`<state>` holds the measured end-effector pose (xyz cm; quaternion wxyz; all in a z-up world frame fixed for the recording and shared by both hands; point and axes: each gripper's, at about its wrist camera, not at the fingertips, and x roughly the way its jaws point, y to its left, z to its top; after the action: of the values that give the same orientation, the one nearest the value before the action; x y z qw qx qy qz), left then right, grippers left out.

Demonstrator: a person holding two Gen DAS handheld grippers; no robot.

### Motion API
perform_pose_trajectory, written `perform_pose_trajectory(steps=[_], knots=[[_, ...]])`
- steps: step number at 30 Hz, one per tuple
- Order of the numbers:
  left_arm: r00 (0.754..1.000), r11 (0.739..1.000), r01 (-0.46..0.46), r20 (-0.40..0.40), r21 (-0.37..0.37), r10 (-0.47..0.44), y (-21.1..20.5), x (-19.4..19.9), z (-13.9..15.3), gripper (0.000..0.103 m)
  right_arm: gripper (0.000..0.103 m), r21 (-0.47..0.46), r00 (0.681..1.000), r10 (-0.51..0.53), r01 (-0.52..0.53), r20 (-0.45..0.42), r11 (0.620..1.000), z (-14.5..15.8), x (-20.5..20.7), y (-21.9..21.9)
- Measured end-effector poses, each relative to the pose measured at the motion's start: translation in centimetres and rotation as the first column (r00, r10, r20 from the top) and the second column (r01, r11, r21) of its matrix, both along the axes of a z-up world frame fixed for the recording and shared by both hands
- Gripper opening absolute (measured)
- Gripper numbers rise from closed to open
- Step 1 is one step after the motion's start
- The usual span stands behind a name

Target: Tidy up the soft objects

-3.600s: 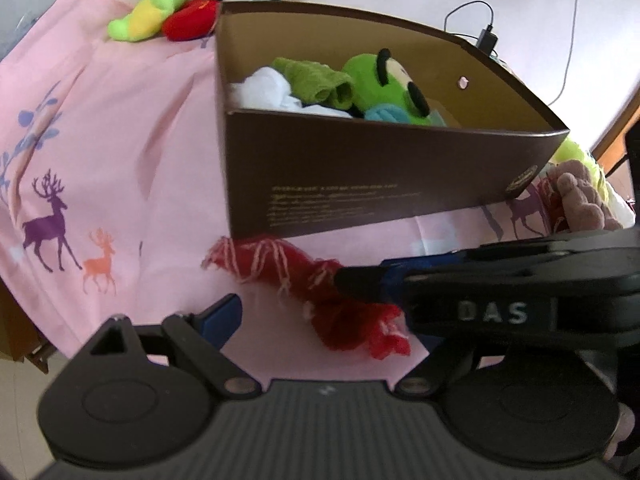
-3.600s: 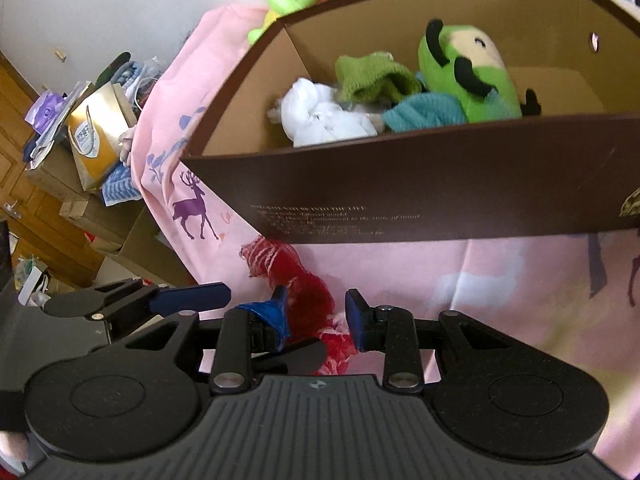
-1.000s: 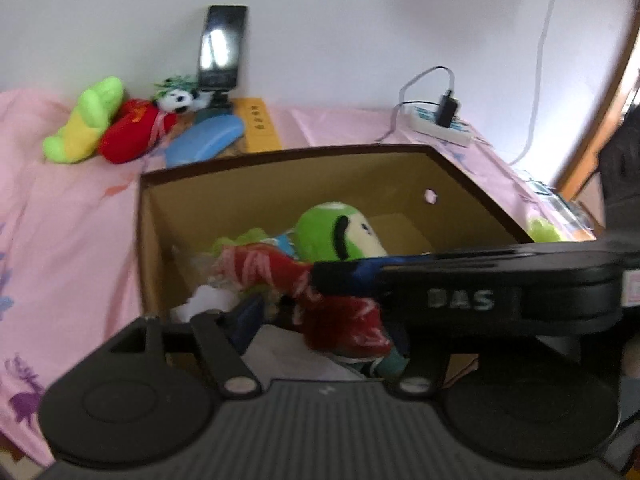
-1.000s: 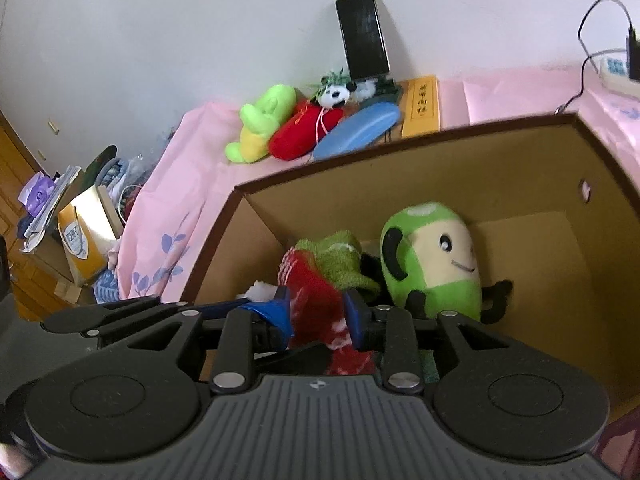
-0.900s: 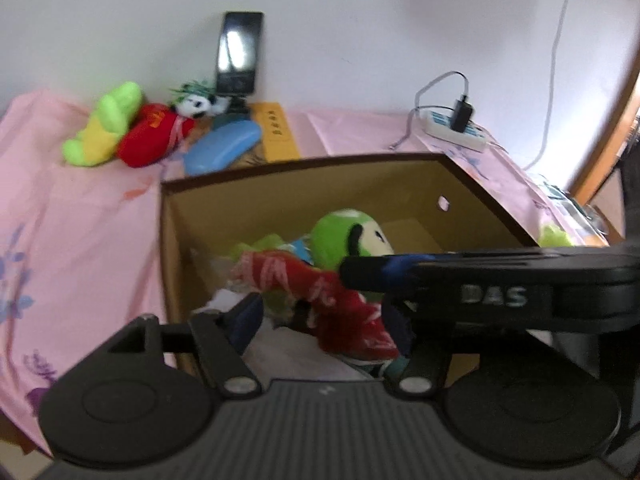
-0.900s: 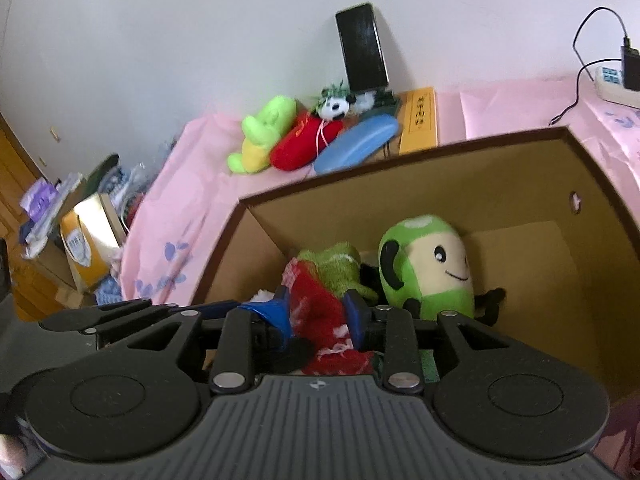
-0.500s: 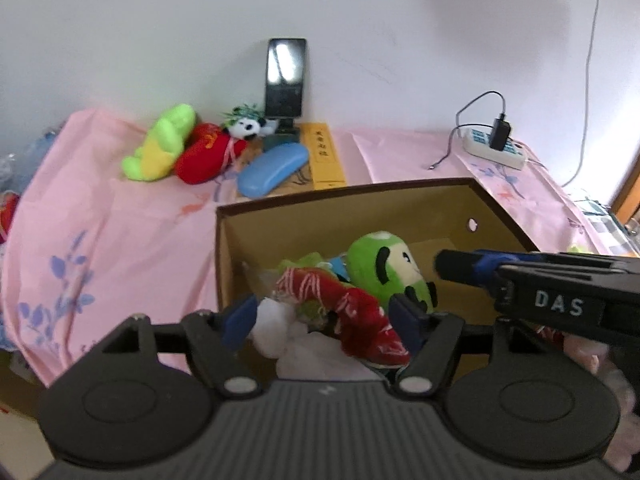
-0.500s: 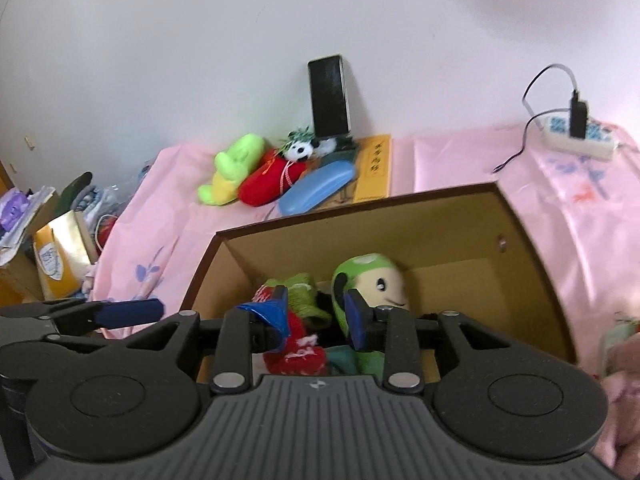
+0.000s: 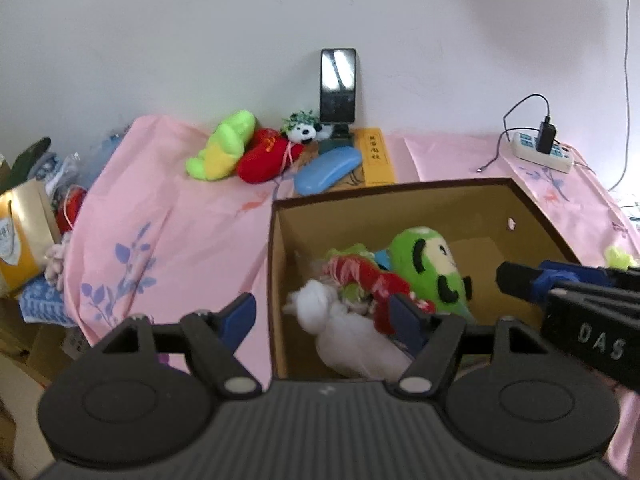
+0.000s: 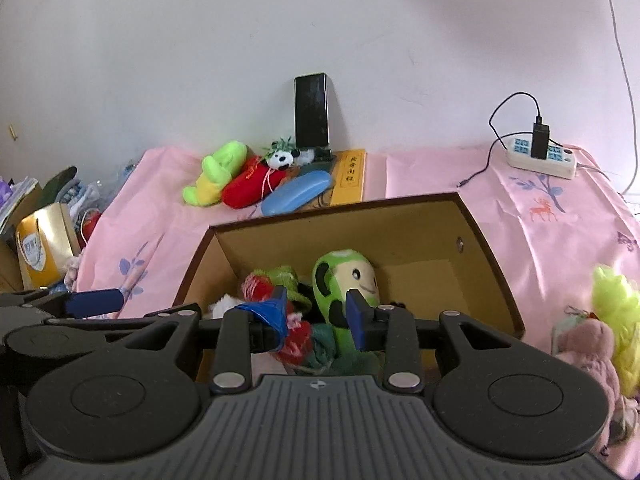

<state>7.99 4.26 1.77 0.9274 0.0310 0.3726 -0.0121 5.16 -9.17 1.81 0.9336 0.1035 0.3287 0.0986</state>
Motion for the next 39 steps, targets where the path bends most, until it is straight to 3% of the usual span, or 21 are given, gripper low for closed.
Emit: perform_pose_trajectory(steps=[12,25,39], knots=[[0.998,0.999,-0.006,-0.056,0.032,0.008,-0.6,-2.1,-1.1,0.072,0.015,-0.064,0.997,0.025,-0.030,-0.076,0.997,-1.0,-2.2,1.0],[0.991,1.000,-0.018,-0.135,0.021,0.021,-0.1,-3.0,-2.0,0.072,0.015,-0.067,0.979,0.010,-0.024,-0.202,0.997,-1.9,-2.9,1.8],[0.998,0.998,-0.034,-0.044,0.047,0.036,0.1,0.2,0.5,0.072,0.015,-0.058,0.992,-0.022,0.015,-0.127,0.998,0.6,-0.4,1.5]])
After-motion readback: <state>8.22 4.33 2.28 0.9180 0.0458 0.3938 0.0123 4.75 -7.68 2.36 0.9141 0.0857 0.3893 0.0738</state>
